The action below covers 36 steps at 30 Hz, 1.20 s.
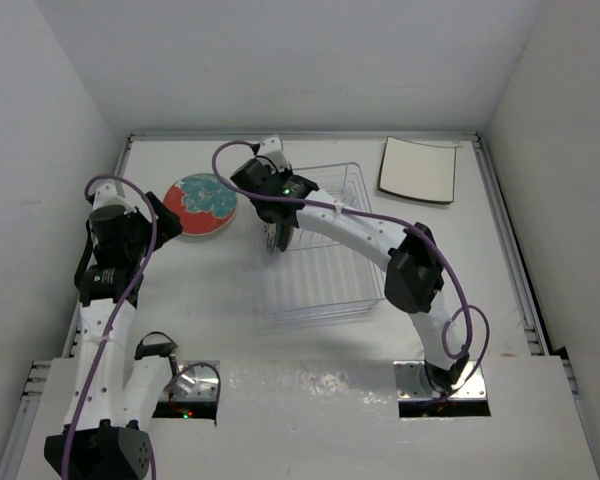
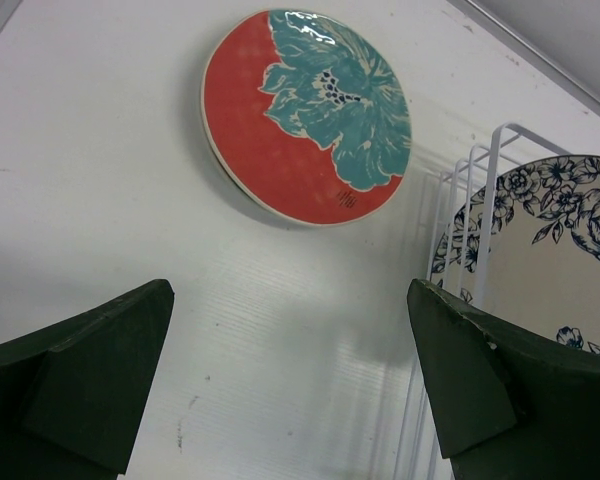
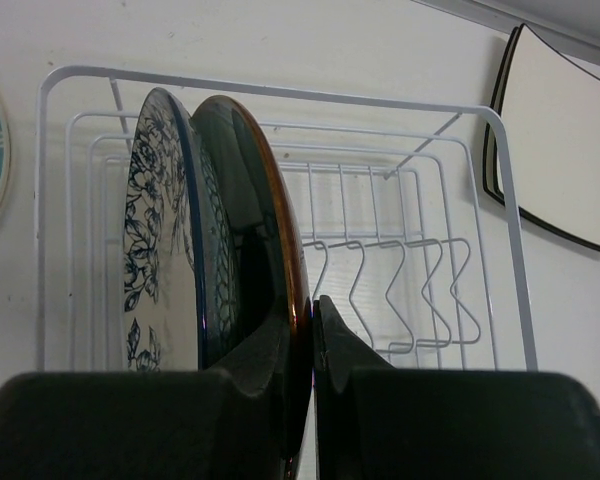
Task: Unload the plates from the dish rack
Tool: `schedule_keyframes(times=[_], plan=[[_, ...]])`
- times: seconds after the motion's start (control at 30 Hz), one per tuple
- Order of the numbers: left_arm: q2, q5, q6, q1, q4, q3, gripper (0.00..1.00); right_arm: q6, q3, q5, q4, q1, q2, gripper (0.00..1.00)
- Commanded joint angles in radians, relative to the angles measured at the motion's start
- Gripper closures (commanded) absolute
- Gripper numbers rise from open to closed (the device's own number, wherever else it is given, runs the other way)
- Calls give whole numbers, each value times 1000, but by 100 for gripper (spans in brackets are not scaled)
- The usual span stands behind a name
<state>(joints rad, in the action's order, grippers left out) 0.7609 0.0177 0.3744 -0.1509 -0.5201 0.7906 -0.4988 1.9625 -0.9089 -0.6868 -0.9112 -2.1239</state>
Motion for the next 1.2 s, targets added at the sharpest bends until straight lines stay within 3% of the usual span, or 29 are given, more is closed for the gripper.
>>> schedule_keyframes(times=[0.0, 0.23, 0.97, 1.1, 1.17], plan=[[-14, 10, -9, 10, 31, 1, 0, -7, 91, -68, -9, 5, 35, 100], [-11, 16, -8, 10, 29, 1, 0, 74, 207, -165, -45, 5, 24, 100], [6, -11, -14, 10, 34, 12, 0, 296, 174, -312, 30, 5, 249, 100], [3, -258, -11, 10, 98, 12, 0, 358, 180, -329, 24, -3, 338, 100], [-6, -512, 20, 10, 225, -19, 0, 350, 156, -250, 3, -5, 386, 100]])
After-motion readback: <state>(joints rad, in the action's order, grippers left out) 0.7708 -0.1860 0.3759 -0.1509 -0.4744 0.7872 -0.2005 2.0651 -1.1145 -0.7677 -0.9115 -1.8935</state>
